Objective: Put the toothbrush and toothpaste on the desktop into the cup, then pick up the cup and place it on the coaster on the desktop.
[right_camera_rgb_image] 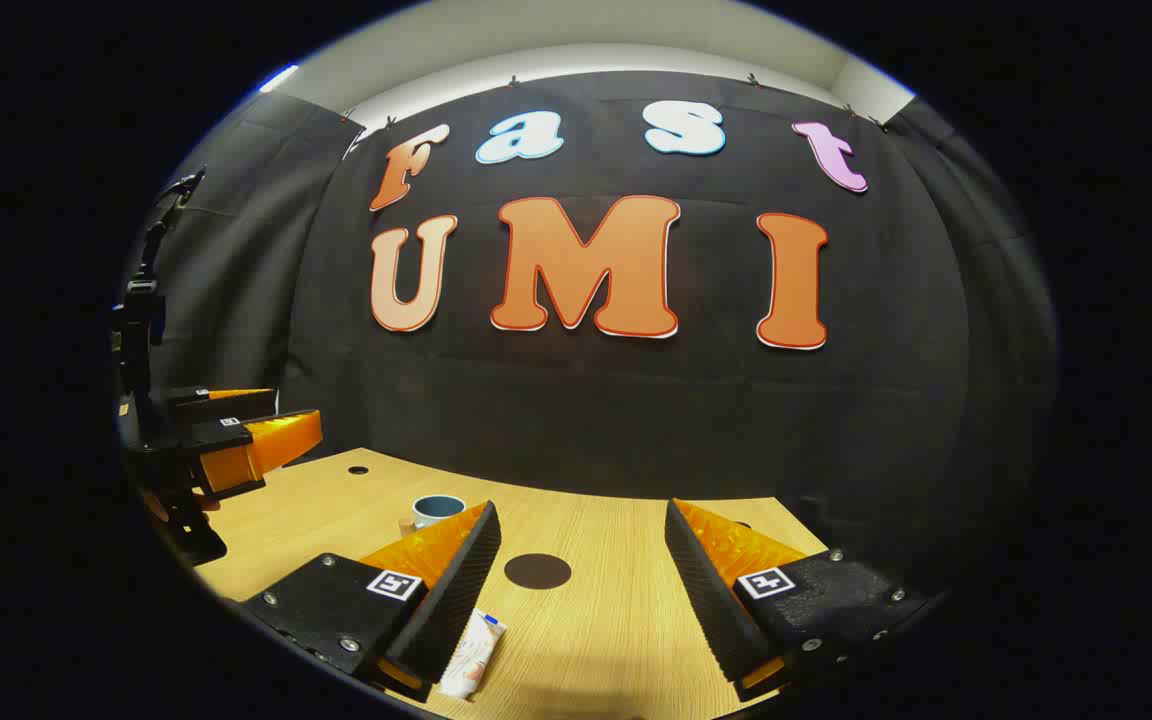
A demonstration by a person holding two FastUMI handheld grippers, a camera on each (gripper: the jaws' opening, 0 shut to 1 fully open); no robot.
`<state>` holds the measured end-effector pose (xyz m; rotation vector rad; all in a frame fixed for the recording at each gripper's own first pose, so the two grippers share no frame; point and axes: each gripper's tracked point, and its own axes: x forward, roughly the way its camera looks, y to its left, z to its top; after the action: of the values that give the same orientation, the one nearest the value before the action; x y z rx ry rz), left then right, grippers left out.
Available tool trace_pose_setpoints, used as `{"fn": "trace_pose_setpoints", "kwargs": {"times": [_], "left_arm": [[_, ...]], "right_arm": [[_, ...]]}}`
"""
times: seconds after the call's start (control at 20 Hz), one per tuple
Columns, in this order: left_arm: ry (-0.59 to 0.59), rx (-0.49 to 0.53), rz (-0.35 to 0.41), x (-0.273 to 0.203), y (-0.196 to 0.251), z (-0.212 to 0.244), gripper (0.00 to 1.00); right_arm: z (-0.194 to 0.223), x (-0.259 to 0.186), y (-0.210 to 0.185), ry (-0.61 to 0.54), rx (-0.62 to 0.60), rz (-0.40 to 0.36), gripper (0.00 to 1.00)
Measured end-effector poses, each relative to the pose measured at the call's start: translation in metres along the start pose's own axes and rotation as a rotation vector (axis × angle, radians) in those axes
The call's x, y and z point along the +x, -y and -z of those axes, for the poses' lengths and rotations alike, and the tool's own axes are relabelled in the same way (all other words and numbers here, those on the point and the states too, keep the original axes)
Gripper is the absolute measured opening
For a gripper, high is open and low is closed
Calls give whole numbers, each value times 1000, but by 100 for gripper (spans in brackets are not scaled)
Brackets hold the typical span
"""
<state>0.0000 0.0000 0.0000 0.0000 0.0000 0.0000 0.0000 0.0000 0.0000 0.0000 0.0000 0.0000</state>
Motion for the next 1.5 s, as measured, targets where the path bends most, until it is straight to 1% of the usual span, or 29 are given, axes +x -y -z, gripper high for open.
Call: {"fn": "trace_pose_setpoints", "kwargs": {"times": [0.05, 0.1, 0.25, 0.35, 0.5, 0.75, 0.8, 0.85, 0.95, 1.05, 1.2, 1.3, 1.5], "left_arm": [[-1, 2, 2, -2, 2, 1, 99], [-3, 4, 2, -2, 1, 1, 98], [-3, 2, 5, -3, 4, -1, 98], [-5, -1, 15, -5, 8, 0, 99], [-5, 0, 24, -7, 12, -2, 98], [-2, -4, 19, -10, 11, -4, 99], [-1, -5, 17, -11, 11, -3, 98], [0, -4, 16, -11, 11, -4, 99], [3, -4, 15, -12, 11, -5, 99], [-4, -3, 16, -14, 12, -4, 98], [-63, -2, 13, -10, 10, 11, 99], [-119, -11, 21, -6, 11, 28, 98], [-255, -60, 37, -3, 11, 69, 98]], "right_arm": [[-1, 0, -1, 0, 2, -5, 99], [-2, 0, -2, 2, 5, -7, 99], [-3, 1, -5, 2, 12, -9, 99], [-3, 1, -6, 2, 10, -11, 99], [-4, 2, -10, 8, 6, -21, 99], [-3, 0, -18, 9, -5, -43, 99], [-4, -1, -20, 9, -7, -46, 99], [-5, -1, -22, 8, -8, -50, 99], [-3, -1, -23, 5, -12, -54, 99], [-1, 0, -24, -5, -20, -55, 99], [16, 3, -30, -67, -2, -64, 99], [29, 4, -35, -111, 9, -78, 99], [57, 6, -45, -195, 13, -100, 99]]}}
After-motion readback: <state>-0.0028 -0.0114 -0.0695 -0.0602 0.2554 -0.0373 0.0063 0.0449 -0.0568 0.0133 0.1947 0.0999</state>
